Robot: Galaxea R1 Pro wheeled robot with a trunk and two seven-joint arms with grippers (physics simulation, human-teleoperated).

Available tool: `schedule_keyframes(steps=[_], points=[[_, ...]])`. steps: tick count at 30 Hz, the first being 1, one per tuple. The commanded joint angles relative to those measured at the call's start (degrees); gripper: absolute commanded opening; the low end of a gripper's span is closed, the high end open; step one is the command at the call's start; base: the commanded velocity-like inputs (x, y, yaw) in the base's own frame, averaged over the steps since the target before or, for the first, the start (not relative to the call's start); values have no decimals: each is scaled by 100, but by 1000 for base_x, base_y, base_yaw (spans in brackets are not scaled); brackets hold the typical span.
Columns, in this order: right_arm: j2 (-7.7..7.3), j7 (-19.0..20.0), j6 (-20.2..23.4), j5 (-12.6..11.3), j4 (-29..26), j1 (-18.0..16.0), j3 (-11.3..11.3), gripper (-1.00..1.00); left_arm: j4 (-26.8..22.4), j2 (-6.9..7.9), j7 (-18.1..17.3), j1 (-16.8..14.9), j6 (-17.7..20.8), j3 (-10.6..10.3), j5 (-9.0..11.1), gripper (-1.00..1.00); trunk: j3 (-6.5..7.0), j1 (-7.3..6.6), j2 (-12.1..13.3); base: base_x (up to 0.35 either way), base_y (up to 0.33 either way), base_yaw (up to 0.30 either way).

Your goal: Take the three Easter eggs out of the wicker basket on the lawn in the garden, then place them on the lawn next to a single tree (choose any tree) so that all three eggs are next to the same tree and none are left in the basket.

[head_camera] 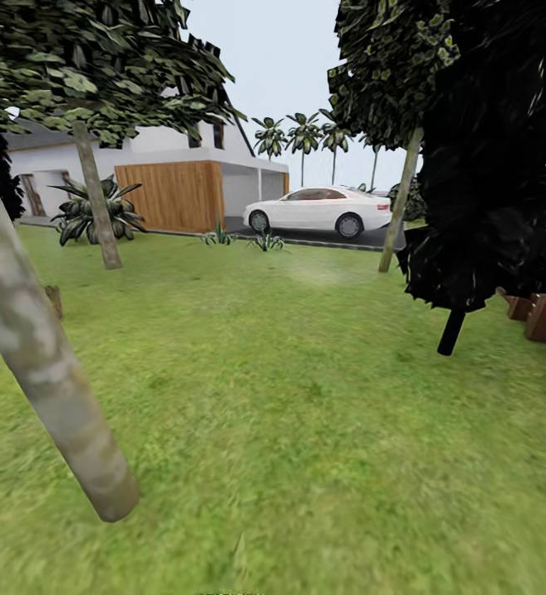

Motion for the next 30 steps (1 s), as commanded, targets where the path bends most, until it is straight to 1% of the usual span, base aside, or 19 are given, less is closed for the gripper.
schedule_keyframes(steps=[1,9,30], points=[[1,-2,0,6,-1,1,0,100,5,1,-4,-3,-18,0,0,100,-4,0,-2,-20,0,294],[1,-2,-6,6,4,1,5,100,12,13,4,-3,-5,39,35,100,-4,0,-2,-6,0,294],[-7,-2,-13,9,22,1,-9,100,13,37,16,-3,5,51,30,100,-4,0,-2,0,0,294]])
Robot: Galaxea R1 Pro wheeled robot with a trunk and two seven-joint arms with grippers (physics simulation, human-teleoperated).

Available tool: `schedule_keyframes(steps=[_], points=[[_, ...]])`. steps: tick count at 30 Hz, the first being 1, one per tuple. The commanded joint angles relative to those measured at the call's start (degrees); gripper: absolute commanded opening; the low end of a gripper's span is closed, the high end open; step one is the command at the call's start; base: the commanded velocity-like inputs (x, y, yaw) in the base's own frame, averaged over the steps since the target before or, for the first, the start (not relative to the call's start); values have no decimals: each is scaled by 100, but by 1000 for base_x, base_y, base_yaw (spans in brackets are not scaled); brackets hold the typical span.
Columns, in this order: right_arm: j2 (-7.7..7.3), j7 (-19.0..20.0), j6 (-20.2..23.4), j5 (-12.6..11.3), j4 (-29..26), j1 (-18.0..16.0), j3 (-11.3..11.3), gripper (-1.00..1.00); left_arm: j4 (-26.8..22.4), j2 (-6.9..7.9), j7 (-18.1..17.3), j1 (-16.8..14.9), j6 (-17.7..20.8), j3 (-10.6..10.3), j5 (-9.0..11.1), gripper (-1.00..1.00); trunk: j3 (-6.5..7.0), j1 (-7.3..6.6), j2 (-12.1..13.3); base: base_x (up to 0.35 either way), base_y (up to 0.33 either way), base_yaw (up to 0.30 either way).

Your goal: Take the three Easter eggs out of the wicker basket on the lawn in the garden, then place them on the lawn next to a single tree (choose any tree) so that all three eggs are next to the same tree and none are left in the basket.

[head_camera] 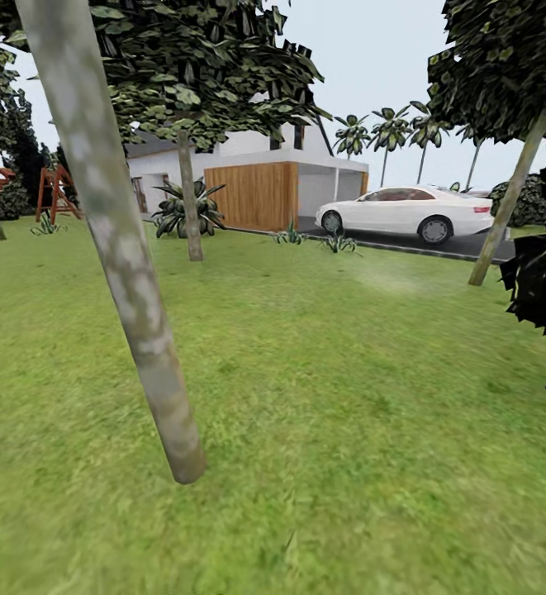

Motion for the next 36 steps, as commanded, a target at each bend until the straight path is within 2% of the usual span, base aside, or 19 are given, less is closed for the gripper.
schedule_keyframes(steps=[1,36], points=[[0,-2,0,6,-2,0,-3,100,5,0,-1,-3,-17,3,2,100,-4,0,-2,0,0,293],[3,6,-82,5,15,0,9,100,5,5,1,-3,-15,3,-4,100,-4,0,-2,0,0,267]])
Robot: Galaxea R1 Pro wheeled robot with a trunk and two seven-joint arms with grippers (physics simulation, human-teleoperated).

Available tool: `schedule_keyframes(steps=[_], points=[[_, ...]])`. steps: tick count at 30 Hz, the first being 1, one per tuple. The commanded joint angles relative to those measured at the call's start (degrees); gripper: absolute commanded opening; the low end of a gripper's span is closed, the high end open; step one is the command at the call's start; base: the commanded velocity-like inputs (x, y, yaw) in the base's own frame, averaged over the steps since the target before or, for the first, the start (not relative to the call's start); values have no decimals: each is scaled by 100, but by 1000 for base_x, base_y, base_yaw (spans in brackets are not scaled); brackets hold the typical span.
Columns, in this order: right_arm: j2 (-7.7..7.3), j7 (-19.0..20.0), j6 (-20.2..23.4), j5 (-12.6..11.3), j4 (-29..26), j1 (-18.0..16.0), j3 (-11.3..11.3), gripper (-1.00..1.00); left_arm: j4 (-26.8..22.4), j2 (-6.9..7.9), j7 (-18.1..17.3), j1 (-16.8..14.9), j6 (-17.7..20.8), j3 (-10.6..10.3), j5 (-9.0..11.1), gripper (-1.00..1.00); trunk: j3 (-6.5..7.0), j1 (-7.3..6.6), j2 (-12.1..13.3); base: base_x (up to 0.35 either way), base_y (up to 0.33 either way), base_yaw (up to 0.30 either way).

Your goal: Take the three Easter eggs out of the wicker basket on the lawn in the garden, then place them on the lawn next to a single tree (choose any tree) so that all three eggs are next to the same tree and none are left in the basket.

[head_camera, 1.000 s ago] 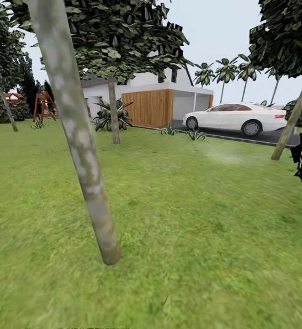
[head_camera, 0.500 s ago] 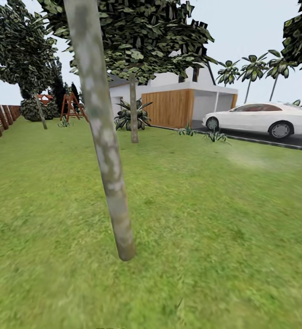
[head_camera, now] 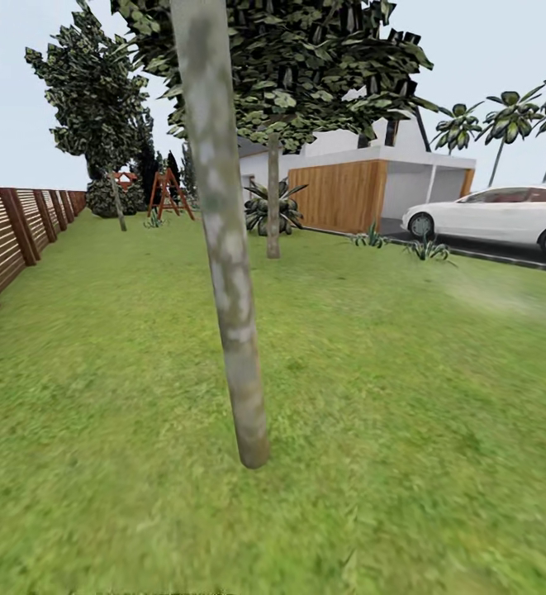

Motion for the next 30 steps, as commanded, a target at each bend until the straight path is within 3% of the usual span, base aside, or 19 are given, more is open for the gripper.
schedule_keyframes(steps=[1,24,28,30], points=[[2,-2,-8,6,1,-1,-1,100,5,1,-1,-3,-18,3,1,100,-4,0,-2,0,0,246],[38,-2,-8,21,57,-1,20,100,5,2,-4,-3,-18,3,7,100,-30,0,-2,0,0,244],[78,-2,-8,121,54,-1,26,100,5,-1,-4,-3,-18,3,6,100,-36,0,-2,0,0,243],[94,-3,-8,279,47,-1,27,100,5,0,-6,-3,-19,3,5,100,-39,0,-2,0,0,243]])
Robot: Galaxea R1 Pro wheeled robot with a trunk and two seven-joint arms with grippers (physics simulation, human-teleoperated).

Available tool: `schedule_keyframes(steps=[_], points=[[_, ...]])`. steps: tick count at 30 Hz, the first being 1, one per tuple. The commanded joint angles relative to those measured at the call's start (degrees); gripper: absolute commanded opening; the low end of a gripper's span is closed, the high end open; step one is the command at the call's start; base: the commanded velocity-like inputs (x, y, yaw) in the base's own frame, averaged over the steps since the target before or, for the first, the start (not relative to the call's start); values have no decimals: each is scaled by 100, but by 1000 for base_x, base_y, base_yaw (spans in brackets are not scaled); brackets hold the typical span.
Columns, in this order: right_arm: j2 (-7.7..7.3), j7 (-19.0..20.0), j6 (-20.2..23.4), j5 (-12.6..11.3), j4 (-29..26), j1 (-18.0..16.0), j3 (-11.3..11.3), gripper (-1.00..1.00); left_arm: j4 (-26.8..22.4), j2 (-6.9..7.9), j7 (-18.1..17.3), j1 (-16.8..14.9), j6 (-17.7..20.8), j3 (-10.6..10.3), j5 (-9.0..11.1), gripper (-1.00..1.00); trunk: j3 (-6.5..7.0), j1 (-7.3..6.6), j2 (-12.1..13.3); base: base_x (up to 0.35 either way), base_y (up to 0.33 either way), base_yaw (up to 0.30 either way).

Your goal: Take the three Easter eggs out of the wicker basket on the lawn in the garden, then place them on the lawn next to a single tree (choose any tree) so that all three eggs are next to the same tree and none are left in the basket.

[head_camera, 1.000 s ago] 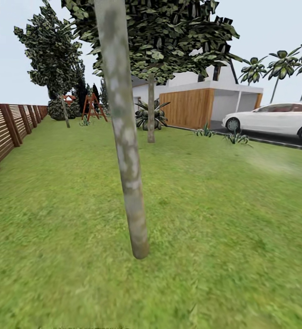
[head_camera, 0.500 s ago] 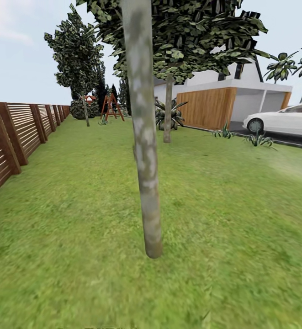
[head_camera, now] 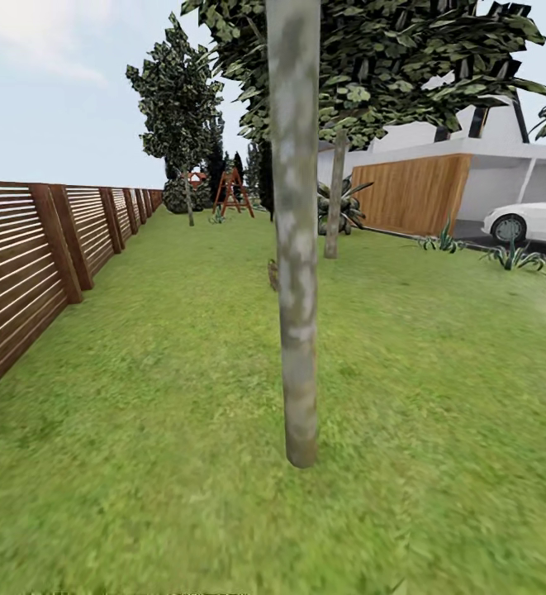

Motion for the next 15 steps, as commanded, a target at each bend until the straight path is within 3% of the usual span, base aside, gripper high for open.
schedule_keyframes(steps=[1,6,15], points=[[4,-2,-8,82,-1,-1,-1,100,5,-1,-3,-3,-19,3,4,100,-6,0,-2,0,0,243],[20,-4,-8,221,-14,-1,0,100,-1,-10,-7,-3,-26,-7,0,100,-17,0,-2,0,0,243],[50,-5,-8,259,8,1,-28,100,-11,-44,-13,-3,-39,-28,-13,100,-41,0,-2,0,0,242]])
